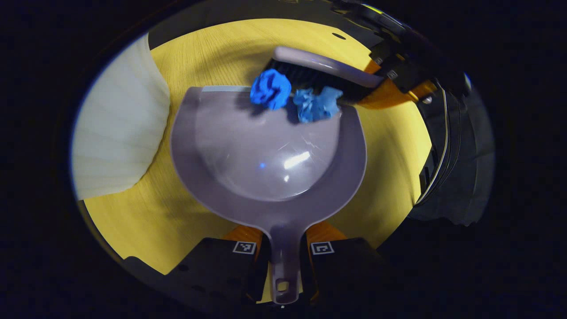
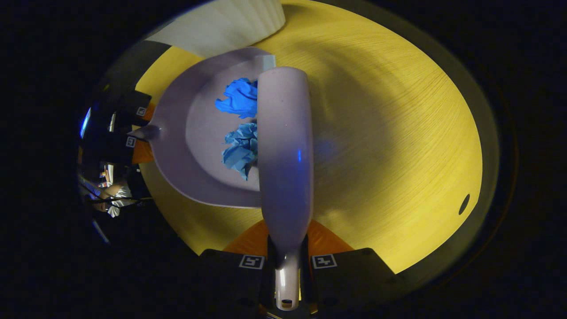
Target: Pick up the small broom and dustpan from the desktop, sweep the trash into the dustpan with the broom, and then empty the trash into the garbage bin.
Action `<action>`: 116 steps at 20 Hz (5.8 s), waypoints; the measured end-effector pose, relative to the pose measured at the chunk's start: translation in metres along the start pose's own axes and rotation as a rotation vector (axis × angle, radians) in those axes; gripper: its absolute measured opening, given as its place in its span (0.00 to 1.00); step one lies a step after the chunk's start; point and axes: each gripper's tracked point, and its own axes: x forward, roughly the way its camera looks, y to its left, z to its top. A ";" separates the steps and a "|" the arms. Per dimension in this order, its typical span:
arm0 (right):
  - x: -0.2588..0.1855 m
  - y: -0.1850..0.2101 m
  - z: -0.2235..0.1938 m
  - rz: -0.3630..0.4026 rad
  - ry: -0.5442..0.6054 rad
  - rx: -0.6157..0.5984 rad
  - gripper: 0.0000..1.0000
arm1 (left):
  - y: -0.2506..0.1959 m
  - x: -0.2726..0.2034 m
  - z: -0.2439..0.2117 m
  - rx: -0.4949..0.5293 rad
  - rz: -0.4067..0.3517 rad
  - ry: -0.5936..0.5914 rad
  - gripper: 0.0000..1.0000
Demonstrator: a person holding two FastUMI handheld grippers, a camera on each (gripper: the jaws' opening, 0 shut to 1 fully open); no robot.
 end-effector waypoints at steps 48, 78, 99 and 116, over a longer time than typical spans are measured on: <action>-0.176 -0.165 -0.088 0.086 -0.412 0.354 0.24 | 0.182 -0.357 -0.028 0.386 0.997 0.173 0.28; -0.138 -0.168 -0.116 -0.045 -0.460 0.933 0.25 | -0.017 -0.081 0.029 -0.294 0.127 -0.487 0.29; -0.049 -0.214 -0.080 0.033 -0.184 0.915 0.25 | -0.031 -0.056 0.007 -0.498 0.076 -0.182 0.29; -0.127 -0.215 -0.092 -0.117 -0.560 0.930 1.00 | -0.050 -0.130 -0.015 -0.490 0.175 -0.305 0.75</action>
